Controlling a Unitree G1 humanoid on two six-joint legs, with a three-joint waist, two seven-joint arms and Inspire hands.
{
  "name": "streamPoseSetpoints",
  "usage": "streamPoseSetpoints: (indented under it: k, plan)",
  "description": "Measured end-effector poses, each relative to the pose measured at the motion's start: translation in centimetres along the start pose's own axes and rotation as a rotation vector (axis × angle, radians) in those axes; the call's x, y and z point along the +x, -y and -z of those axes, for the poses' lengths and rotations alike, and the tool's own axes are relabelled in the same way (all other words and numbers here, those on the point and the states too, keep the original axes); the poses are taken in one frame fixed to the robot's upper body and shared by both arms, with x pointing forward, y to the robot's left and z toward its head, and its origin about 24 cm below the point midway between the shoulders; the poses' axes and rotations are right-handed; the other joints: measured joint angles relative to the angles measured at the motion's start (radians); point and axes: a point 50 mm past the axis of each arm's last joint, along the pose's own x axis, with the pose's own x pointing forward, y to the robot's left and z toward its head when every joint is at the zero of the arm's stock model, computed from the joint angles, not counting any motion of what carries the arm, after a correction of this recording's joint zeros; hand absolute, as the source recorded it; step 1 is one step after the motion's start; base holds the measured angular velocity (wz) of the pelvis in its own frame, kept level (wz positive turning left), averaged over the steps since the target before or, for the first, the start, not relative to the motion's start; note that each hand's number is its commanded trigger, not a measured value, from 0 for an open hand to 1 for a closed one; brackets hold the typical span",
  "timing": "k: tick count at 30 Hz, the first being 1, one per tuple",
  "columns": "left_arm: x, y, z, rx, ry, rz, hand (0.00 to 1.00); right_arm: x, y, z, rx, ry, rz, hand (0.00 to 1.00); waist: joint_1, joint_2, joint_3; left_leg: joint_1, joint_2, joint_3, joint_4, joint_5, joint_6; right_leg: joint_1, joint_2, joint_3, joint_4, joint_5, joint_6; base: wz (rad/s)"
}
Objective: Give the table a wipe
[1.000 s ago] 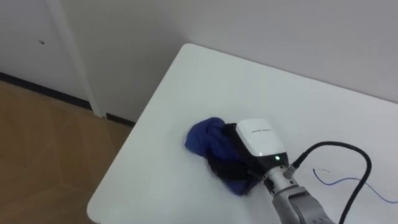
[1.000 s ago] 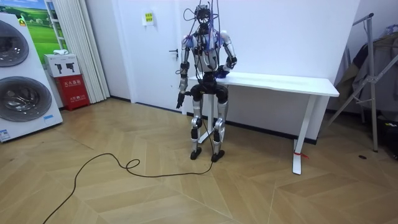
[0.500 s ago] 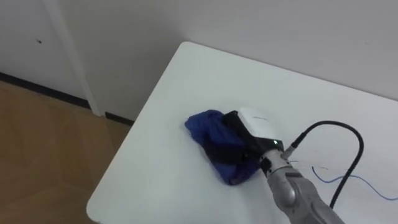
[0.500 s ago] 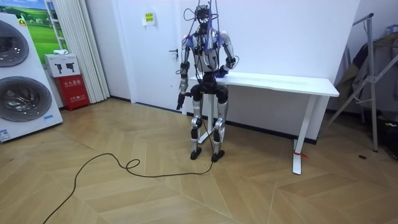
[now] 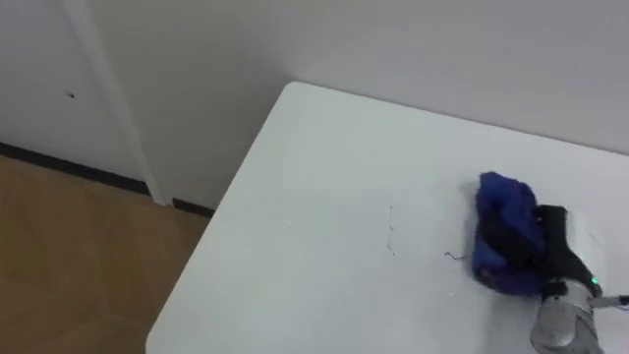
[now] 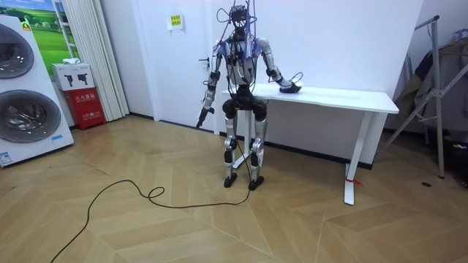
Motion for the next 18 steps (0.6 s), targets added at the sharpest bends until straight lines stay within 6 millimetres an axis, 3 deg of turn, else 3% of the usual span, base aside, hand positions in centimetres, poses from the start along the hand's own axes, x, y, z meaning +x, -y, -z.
streamPoseSetpoints:
  k: [2, 5, 9, 11, 13, 16, 18]
  plan:
    - [0.0, -0.4, -0.3, -0.016, 0.023, -0.015, 0.00, -0.3, 1.6, 2.9, -0.041, -0.086, 0.044, 1.00, -0.028, -0.007, -0.0037, 0.012, 0.003, 0.000, -0.001, -0.001, 0.001, 0.012, 0.001, -0.004, 0.001, 0.000, 0.000, 0.00]
    - [-0.1, -0.9, -0.7, -0.044, 0.047, -0.033, 0.00, -1.5, 3.0, 6.4, -0.059, -0.208, 0.093, 1.00, -0.042, -0.023, -0.0077, 0.021, 0.011, 0.012, -0.005, -0.006, -0.004, 0.016, 0.009, 0.006, 0.001, 0.000, 0.000, -0.11]
    - [-0.1, -0.8, -0.7, -0.053, 0.048, -0.032, 0.00, -2.4, 4.1, 8.4, -0.067, -0.282, 0.129, 1.00, -0.057, -0.028, -0.0067, 0.040, 0.017, 0.030, -0.002, -0.015, -0.007, 0.027, 0.012, 0.023, 0.004, -0.002, -0.005, -0.18]
    - [-0.1, -0.8, -1.0, -0.054, 0.055, -0.031, 0.00, -2.3, 4.4, 8.3, -0.094, -0.287, 0.128, 1.00, -0.053, -0.035, -0.0026, 0.044, 0.018, 0.043, -0.002, -0.016, -0.008, 0.024, 0.014, 0.035, 0.005, -0.002, -0.007, -0.25]
    - [0.0, -0.6, -1.7, -0.057, 0.073, -0.022, 0.00, -2.0, 4.3, 7.7, -0.129, -0.265, 0.115, 1.00, -0.050, -0.029, -0.0040, 0.044, 0.018, 0.051, -0.003, -0.016, -0.008, 0.020, 0.016, 0.047, 0.008, -0.002, -0.008, -0.15]
    - [-0.1, 0.3, -3.0, -0.038, 0.109, 0.007, 0.00, -1.4, 3.8, 5.5, -0.203, -0.197, 0.090, 1.00, -0.014, -0.030, 0.0058, 0.043, 0.020, 0.073, -0.004, -0.015, -0.008, -0.001, 0.019, 0.070, 0.024, -0.001, -0.011, -0.30]
    - [0.0, 0.9, -4.4, -0.016, 0.136, 0.030, 0.00, -1.2, 1.9, 1.0, -0.295, 0.000, 0.020, 1.00, 0.030, -0.022, 0.0166, 0.034, 0.027, 0.107, -0.009, -0.013, -0.013, -0.034, 0.030, 0.104, 0.036, 0.005, -0.019, -0.48]
